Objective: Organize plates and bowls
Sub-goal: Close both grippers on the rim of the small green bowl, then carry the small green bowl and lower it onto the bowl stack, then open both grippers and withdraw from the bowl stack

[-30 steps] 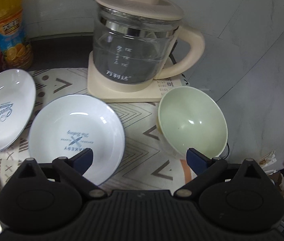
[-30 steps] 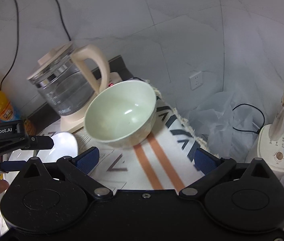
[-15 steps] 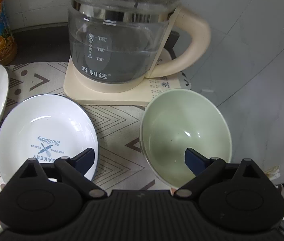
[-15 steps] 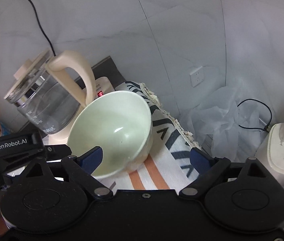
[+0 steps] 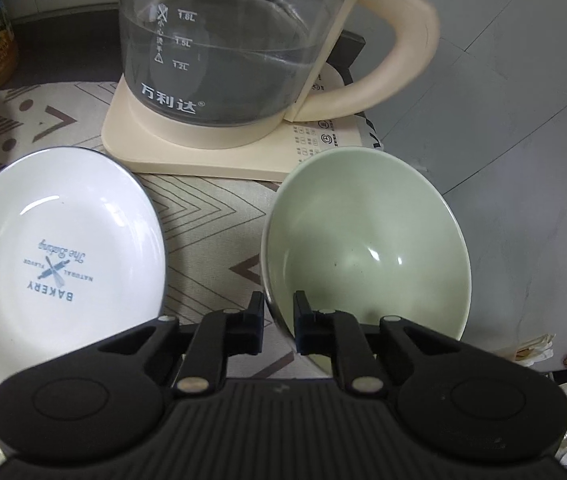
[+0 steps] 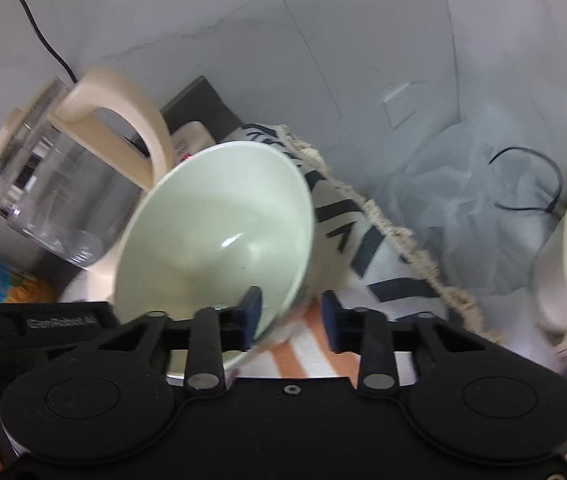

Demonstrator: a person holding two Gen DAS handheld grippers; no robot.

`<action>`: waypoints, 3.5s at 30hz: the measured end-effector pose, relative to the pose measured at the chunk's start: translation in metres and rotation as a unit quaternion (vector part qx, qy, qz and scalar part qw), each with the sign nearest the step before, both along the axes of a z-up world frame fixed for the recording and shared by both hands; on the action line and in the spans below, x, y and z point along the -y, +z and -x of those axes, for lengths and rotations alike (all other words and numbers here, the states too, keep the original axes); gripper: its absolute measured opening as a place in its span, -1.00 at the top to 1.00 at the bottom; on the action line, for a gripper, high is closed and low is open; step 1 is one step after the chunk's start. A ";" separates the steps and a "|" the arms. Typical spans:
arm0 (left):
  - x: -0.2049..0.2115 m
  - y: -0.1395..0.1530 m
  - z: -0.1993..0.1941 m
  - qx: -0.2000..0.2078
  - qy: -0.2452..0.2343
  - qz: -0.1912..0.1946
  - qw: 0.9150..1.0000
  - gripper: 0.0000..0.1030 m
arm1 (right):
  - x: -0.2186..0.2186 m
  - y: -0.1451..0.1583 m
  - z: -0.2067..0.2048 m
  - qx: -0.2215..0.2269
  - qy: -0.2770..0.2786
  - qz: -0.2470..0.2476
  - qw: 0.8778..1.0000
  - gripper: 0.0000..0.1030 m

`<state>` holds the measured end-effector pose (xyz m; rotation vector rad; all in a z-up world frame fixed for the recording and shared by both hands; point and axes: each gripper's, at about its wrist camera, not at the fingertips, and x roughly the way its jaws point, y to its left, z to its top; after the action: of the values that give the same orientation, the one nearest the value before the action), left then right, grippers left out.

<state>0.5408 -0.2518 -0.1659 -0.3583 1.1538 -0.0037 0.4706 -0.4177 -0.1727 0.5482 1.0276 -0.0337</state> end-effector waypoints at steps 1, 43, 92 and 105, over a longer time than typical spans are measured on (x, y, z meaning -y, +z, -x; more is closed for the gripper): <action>0.000 0.002 0.002 0.002 -0.001 -0.003 1.000 0.75 | -0.002 0.001 0.001 0.001 0.001 0.007 1.000 0.49; -0.094 0.104 0.171 0.101 0.003 0.027 0.995 0.74 | -0.089 0.117 0.129 0.099 -0.009 0.041 0.994 0.53; -0.169 0.058 0.243 0.029 0.038 0.019 0.999 0.44 | -0.164 0.088 0.204 0.036 0.017 0.063 0.997 0.43; -0.203 0.048 0.255 0.019 0.059 0.039 0.997 -0.13 | -0.165 0.086 0.220 0.019 0.027 0.081 0.996 0.13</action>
<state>0.2860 -0.0491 -0.1184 -0.4936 1.0964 0.0466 0.2503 -0.2528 -0.0872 0.3720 0.9919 -0.0577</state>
